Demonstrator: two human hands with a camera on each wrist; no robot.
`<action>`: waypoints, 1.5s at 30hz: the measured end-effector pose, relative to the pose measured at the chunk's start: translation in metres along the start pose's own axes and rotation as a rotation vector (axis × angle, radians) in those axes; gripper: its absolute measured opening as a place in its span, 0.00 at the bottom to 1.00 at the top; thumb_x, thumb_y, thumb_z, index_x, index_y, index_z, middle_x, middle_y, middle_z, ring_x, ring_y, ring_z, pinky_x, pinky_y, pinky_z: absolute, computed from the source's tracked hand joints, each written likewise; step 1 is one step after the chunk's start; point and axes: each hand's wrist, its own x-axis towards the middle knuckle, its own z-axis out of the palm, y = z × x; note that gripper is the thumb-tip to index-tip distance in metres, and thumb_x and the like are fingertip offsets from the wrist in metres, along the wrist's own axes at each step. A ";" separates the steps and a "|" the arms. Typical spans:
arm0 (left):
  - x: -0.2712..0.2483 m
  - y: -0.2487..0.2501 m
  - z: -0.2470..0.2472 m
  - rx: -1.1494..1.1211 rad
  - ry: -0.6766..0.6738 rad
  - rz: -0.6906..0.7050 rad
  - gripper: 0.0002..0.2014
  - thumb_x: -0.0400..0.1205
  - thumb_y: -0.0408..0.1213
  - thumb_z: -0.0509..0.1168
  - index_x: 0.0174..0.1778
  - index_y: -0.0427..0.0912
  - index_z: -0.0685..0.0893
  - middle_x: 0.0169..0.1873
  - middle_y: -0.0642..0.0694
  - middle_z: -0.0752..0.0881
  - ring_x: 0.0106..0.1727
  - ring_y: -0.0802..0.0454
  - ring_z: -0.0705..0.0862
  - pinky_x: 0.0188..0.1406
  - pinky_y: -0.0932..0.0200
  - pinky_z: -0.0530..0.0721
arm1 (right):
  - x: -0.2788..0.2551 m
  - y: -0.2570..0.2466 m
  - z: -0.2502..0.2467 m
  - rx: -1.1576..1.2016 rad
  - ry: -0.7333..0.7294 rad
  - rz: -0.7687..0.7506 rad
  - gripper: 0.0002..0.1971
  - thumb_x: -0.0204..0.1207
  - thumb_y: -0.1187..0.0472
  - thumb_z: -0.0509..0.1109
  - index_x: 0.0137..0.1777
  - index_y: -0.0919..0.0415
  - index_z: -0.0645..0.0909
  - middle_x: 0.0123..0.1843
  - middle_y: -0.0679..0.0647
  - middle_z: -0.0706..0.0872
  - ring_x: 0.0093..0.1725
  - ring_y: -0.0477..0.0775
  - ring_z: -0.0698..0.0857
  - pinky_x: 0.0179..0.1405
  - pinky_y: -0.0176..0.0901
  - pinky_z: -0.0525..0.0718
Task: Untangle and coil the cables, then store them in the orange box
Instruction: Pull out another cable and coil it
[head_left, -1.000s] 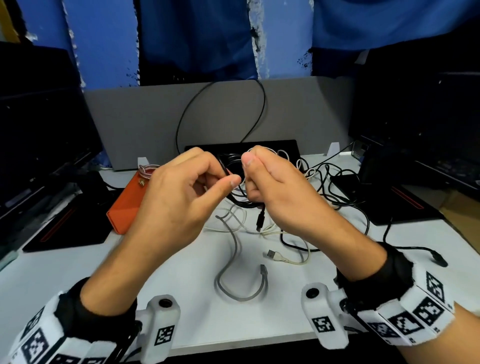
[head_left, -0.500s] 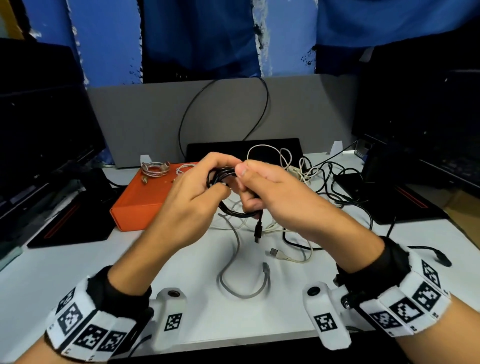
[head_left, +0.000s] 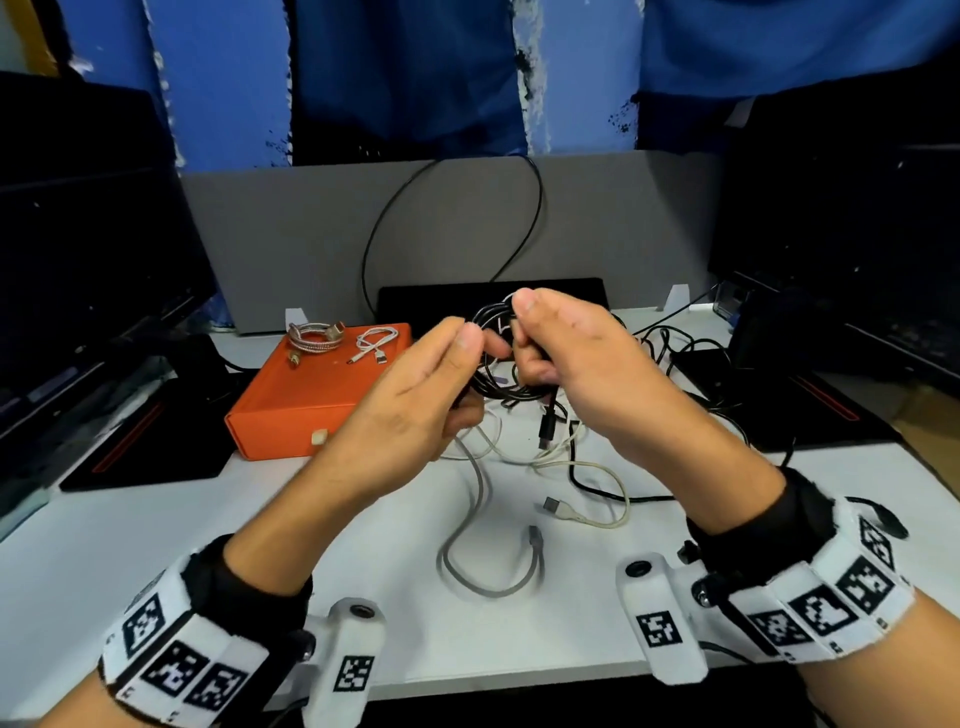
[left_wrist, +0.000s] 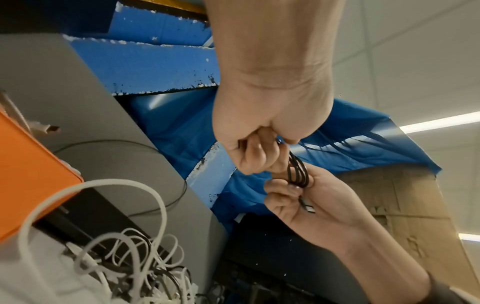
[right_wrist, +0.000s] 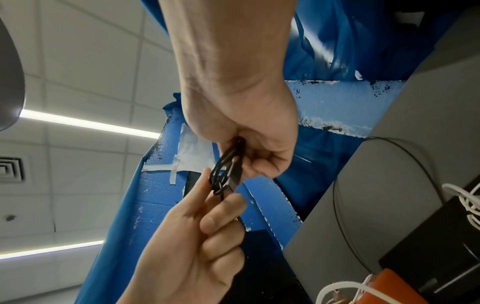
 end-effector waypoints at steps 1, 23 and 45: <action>0.000 -0.001 -0.001 0.038 0.005 0.025 0.18 0.91 0.53 0.55 0.55 0.41 0.80 0.30 0.44 0.66 0.28 0.49 0.64 0.24 0.65 0.66 | 0.000 0.000 0.000 -0.022 -0.022 -0.001 0.18 0.94 0.52 0.53 0.43 0.58 0.72 0.27 0.46 0.67 0.29 0.47 0.65 0.31 0.31 0.71; 0.000 -0.001 -0.009 0.253 -0.019 0.057 0.12 0.93 0.42 0.54 0.43 0.48 0.74 0.31 0.63 0.77 0.32 0.67 0.80 0.33 0.77 0.78 | 0.011 0.009 -0.032 -0.295 0.223 -0.018 0.07 0.81 0.55 0.77 0.45 0.55 0.94 0.39 0.53 0.93 0.38 0.54 0.91 0.46 0.52 0.90; 0.003 -0.007 -0.015 0.488 0.216 0.102 0.14 0.92 0.46 0.55 0.50 0.39 0.78 0.40 0.44 0.86 0.38 0.53 0.86 0.33 0.57 0.85 | 0.004 0.014 -0.004 -0.231 -0.139 0.049 0.06 0.89 0.62 0.66 0.60 0.56 0.84 0.51 0.50 0.93 0.46 0.49 0.93 0.52 0.54 0.90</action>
